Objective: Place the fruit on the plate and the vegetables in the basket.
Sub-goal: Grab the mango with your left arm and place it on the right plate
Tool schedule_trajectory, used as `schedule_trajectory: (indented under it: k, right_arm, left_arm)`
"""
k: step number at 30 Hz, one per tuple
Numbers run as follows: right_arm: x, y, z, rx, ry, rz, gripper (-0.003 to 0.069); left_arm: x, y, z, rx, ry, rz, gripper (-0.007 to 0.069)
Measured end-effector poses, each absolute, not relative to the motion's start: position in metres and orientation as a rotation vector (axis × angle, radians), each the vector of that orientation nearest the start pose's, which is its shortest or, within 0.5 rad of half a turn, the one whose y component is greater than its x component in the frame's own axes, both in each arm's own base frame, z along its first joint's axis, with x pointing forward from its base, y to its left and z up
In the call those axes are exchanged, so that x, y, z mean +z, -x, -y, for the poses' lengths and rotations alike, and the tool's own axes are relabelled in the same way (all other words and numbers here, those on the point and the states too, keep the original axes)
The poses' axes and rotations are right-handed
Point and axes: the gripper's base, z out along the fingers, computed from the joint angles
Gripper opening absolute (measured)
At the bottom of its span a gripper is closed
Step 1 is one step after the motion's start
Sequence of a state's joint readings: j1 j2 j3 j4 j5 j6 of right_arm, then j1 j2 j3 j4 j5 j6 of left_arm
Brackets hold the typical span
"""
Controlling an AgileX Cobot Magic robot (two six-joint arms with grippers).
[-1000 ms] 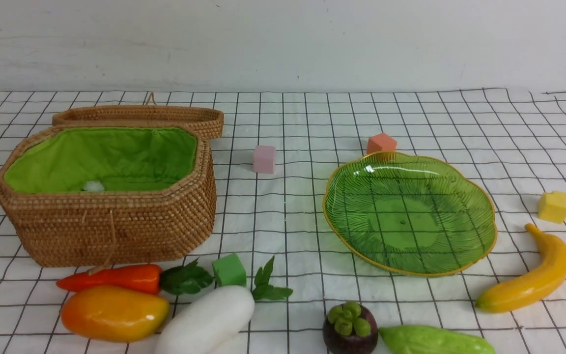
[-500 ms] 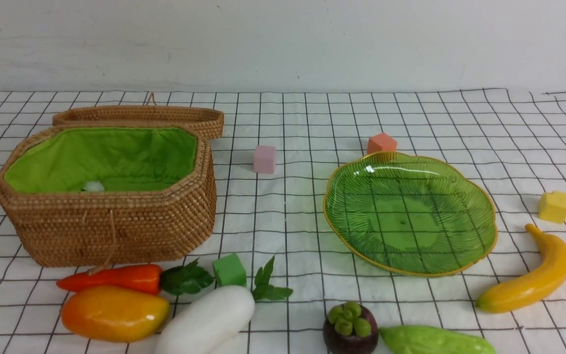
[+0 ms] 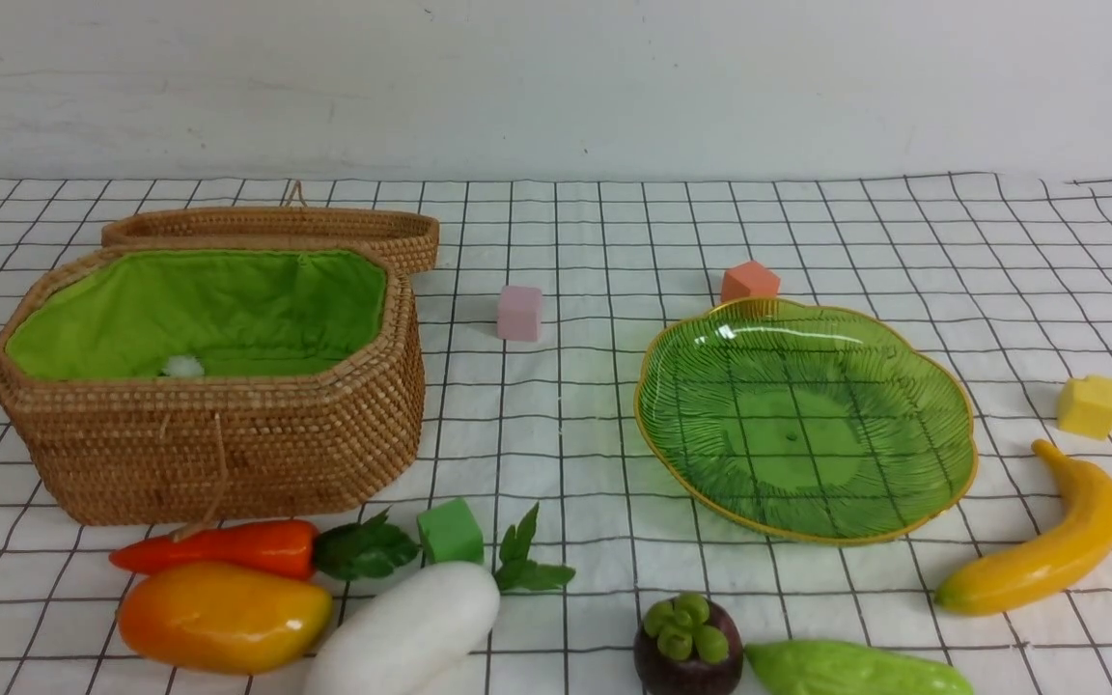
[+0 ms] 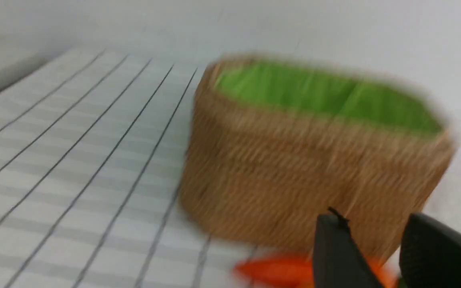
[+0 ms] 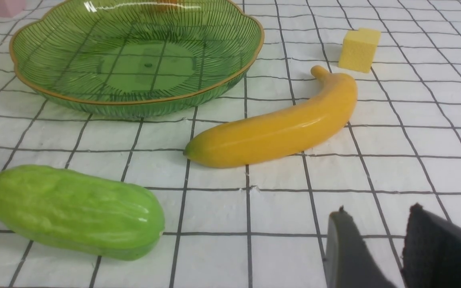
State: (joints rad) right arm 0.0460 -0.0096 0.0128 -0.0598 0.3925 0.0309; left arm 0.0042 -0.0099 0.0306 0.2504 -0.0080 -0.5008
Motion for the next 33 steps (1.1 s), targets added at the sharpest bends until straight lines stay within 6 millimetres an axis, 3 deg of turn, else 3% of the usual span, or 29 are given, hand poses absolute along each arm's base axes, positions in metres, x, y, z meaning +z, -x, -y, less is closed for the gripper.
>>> schedule_trajectory:
  k: [3,7,9,11,12,14,18,22,24,25,26,29,30,33]
  right_arm:
    - [0.174,-0.052,0.0,-0.007,0.05,-1.878,0.0242]
    - [0.174,-0.052,0.0,-0.007,0.05,-1.878,0.0242]
    - [0.174,-0.052,0.0,-0.007,0.05,-1.878,0.0242]
    - [0.174,-0.052,0.0,-0.007,0.05,-1.878,0.0242]
    - [0.174,-0.052,0.0,-0.007,0.05,-1.878,0.0242]
    - [0.174,-0.052,0.0,-0.007,0.05,-1.878,0.0242]
    - [0.174,-0.052,0.0,-0.007,0.05,-1.878,0.0242]
    - [0.174,-0.052,0.0,-0.007,0.05,-1.878,0.0242]
    - [0.174,-0.052,0.0,-0.007,0.05,-1.878,0.0242]
    - [0.174,-0.052,0.0,-0.007,0.05,-1.878,0.0242]
    - [0.174,-0.052,0.0,-0.007,0.05,-1.878,0.0242]
    - [0.174,-0.052,0.0,-0.007,0.05,-1.878,0.0242]
    - [0.174,-0.052,0.0,-0.007,0.05,-1.878,0.0242]
    - [0.174,-0.052,0.0,-0.007,0.05,-1.878,0.0242]
  left_arm:
    - [0.228,-0.052,0.005,-0.363,0.187,-1.22,0.0239]
    - [0.254,-0.044,0.005,-0.53,0.243,-1.034,0.0239]
    - [0.294,-0.04,0.004,-0.581,0.256,-0.958,0.0239]
    - [0.314,-0.04,0.004,-0.594,0.261,-0.94,0.0239]
    - [0.357,-0.042,0.003,-0.625,0.293,-0.945,0.0239]
    - [0.39,-0.047,0.002,-0.648,0.336,-0.978,0.0239]
    - [0.434,-0.075,-0.002,-0.6,0.513,-1.268,0.0239]
    - [0.429,-0.12,-0.011,-0.341,0.615,-1.641,0.0239]
    - [0.418,-0.138,-0.016,-0.244,0.651,-1.76,0.0239]
    - [0.418,-0.138,-0.016,-0.239,0.656,-1.766,0.0239]
    - [0.403,-0.153,-0.017,-0.209,0.739,-1.88,0.0239]
    - [0.38,-0.167,-0.016,-0.201,0.878,-2.05,0.0239]
    - [0.358,-0.176,-0.013,-0.2,0.97,-2.192,0.0239]
    - [0.321,-0.193,-0.007,-0.193,1.05,-2.403,0.0239]
